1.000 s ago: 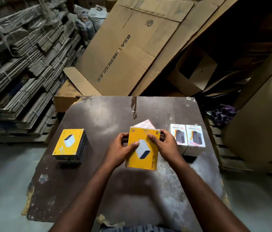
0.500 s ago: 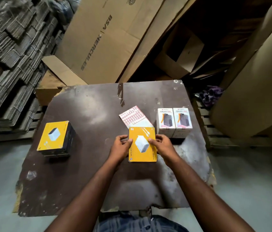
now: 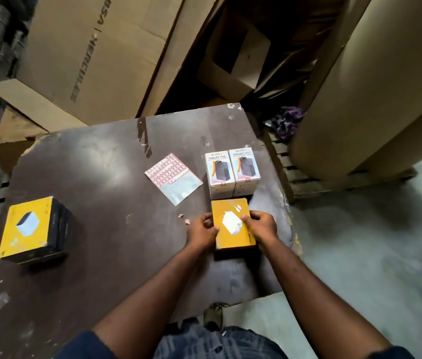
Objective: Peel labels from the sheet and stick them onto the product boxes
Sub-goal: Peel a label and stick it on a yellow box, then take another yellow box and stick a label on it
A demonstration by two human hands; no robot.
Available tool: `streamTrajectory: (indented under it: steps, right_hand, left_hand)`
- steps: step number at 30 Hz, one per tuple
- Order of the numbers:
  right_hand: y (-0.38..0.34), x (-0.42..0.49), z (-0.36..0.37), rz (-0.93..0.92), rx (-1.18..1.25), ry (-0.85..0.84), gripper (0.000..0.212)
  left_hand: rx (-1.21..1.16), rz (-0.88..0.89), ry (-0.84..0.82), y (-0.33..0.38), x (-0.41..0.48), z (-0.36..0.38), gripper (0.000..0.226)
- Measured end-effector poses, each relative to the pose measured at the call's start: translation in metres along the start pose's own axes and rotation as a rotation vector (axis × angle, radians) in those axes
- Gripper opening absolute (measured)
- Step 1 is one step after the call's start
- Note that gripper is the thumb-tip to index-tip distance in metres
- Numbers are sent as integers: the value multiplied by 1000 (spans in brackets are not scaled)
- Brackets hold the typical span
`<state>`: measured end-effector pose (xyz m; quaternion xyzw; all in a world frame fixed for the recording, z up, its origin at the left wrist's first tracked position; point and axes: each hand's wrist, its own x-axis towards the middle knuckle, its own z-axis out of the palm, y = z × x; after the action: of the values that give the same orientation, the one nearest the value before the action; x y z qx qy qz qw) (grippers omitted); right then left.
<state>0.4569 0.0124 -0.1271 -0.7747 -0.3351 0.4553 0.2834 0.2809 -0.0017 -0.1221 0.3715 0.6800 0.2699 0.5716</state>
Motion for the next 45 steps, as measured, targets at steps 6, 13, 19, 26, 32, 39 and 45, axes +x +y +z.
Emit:
streamTrajectory:
  steps: [6,13,19,26,32,39,45]
  right_hand:
    - [-11,11,-12,-17,-104,79,31]
    - [-14,20,-10,32,-148,104,36]
    - [-13,16,-8,-6,-153,128,42]
    - [-26,-19,32,-220,-143,374,26]
    - [-60,-59,109,-501,-141,87,9]
    - [-120,-127,222,-610,-167,-252,8]
    - [-152,-183,306,-636,-326,-501,13]
  left_hand:
    - [65,32,-16,-10,26,19,60]
    - [156,80,-48,12,22,23,55]
    - [186,79,-99,13,19,18,56]
    - [370,214,16,12,14,-31,75]
    - [358,268,197,1,-4,-114,64]
    - [220,321,564,-21,-46,-245,49]
    - [103,301,881,-31,-77,-351,37]
